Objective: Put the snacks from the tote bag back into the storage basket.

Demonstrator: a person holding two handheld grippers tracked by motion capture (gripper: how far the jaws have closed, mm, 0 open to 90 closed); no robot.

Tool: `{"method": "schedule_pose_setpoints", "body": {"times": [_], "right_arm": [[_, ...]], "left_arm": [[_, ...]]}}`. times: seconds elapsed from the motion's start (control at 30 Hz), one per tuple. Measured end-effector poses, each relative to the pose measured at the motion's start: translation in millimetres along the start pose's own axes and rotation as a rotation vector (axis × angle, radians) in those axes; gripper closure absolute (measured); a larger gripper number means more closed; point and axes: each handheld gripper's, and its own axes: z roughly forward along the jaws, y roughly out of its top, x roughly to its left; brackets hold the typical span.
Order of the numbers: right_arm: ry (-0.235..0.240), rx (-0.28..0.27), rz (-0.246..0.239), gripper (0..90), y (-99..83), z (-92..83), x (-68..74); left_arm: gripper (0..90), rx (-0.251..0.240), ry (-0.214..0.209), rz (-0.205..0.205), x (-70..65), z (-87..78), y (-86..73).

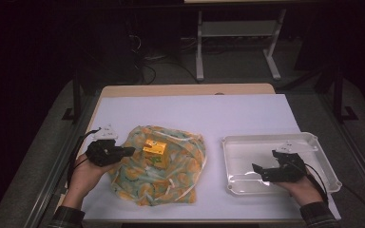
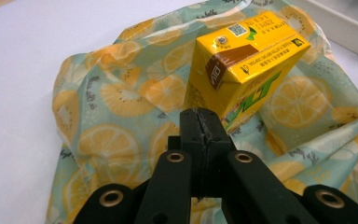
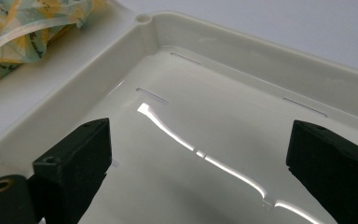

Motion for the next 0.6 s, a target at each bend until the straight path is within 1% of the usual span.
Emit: {"method": "schedule_pose_setpoints", "body": {"times": [0.13,0.2,0.27,0.33,0.43,0.47,0.5,0.6], "right_arm": [[-0.002,0.001,0.000,6.1,0.2,0.5,-0.1],[-0.001,0.003,-0.003,6.1,0.1,0.6,0.0],[-0.002,0.007,-0.007,6.1,-0.1,0.7,0.5],[-0.001,0.008,-0.010,6.1,-0.3,0.8,0.5],[-0.001,0.010,-0.014,6.1,-0.6,1.0,1.1],[0.001,0.013,-0.014,6.1,-0.7,0.9,1.4],[0.001,0.013,-0.014,6.1,-0.7,0.9,1.4],[-0.001,0.016,-0.015,6.1,-1.0,1.2,1.5]], "left_arm": [[89.7,-0.004,-0.005,-0.006,0.1,9.1,1.3],[89.7,0.001,-0.005,-0.003,0.0,10.7,1.2],[89.7,0.006,-0.012,-0.009,-1.2,16.1,-0.5],[89.7,0.004,-0.017,-0.001,-0.7,19.3,-0.8],[89.6,0.010,-0.016,-0.007,-1.8,21.5,-0.8],[89.6,0.004,-0.017,-0.012,-2.1,23.1,-0.5],[89.6,0.010,-0.018,0.000,-1.3,23.4,-0.2],[89.6,0.010,-0.021,0.004,-1.7,25.6,-0.2]]}}
